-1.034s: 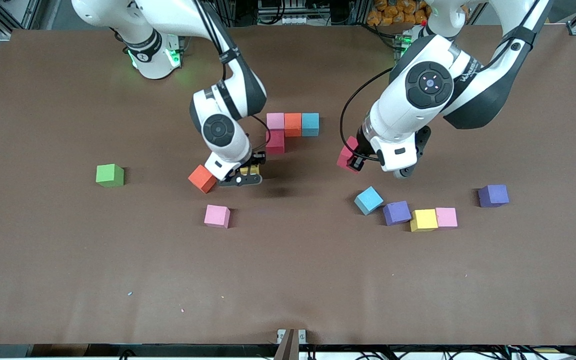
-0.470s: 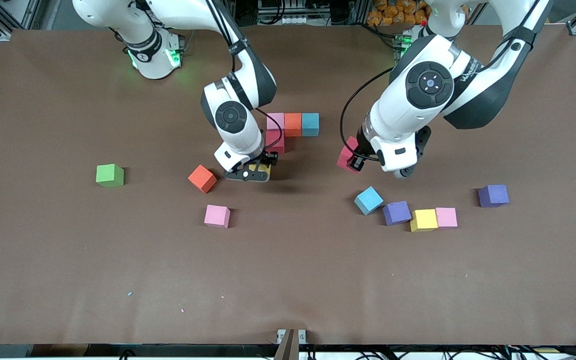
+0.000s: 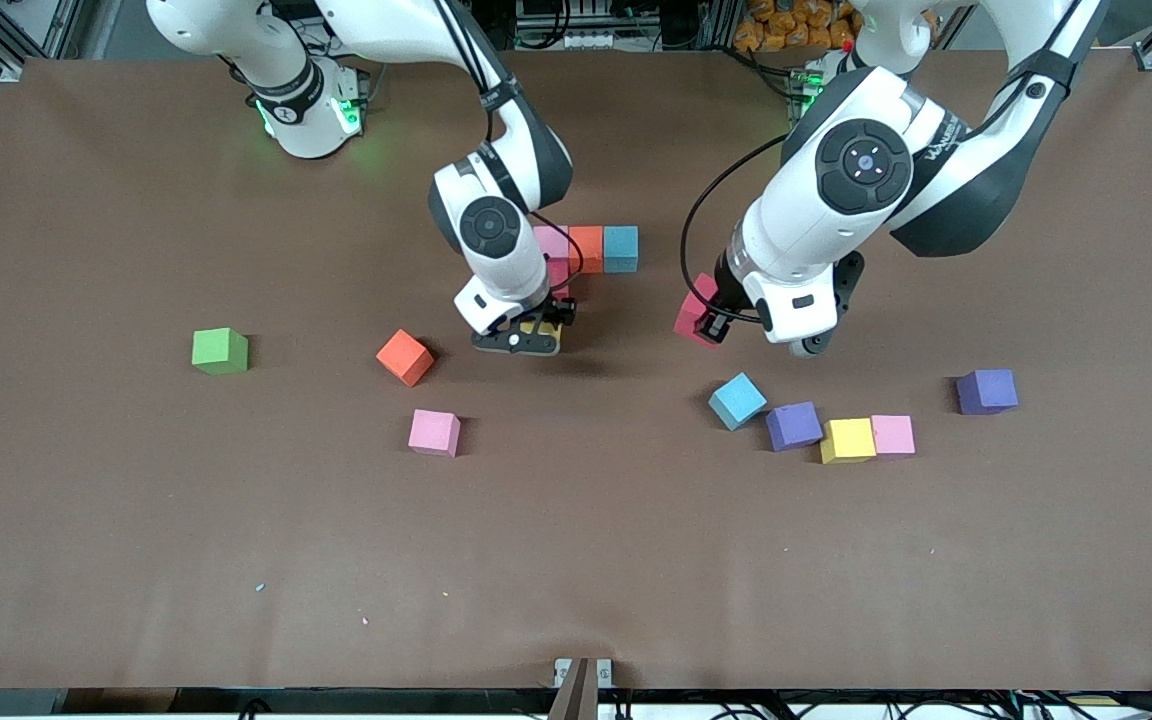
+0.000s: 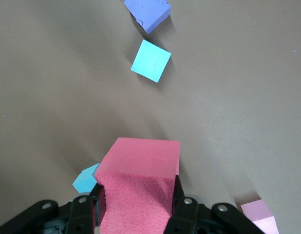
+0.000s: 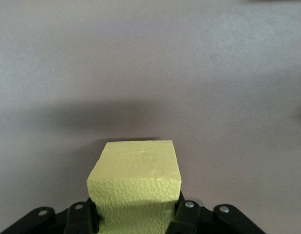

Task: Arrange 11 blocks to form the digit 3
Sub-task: 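Carry the yellow cube to the column below the red cube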

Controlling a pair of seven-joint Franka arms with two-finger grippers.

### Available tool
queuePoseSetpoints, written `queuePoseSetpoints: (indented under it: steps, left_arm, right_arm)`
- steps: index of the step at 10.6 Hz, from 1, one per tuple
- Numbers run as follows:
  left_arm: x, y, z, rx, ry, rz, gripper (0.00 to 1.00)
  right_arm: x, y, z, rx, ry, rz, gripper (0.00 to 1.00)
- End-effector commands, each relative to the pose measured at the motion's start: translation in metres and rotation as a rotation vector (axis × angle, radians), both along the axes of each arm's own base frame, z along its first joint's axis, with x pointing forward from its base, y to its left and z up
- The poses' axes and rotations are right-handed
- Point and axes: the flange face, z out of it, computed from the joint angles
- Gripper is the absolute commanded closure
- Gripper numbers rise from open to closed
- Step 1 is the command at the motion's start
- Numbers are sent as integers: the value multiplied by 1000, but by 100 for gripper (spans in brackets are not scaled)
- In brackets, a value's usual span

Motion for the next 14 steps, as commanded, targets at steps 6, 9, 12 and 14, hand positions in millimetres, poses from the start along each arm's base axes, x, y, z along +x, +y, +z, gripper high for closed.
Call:
queuePoseSetpoints:
  steps: [6,9,12,14]
  left_arm:
    - [1,1,5,-17,18,-10,100]
    - [1,2,6,-17,16,-8,100]
    - [1,2,6,-18,17,-9,100]
    - [0,1,6,-18,17,-11,100]
  right_arm:
    - [-3,6,-18,1,-1,33,100]
    - [-10,12,-23,2,7,43,100]
    - [-11,12,-24,1,11,47,100]
    - [-12,12,-25,1,13,48,100]
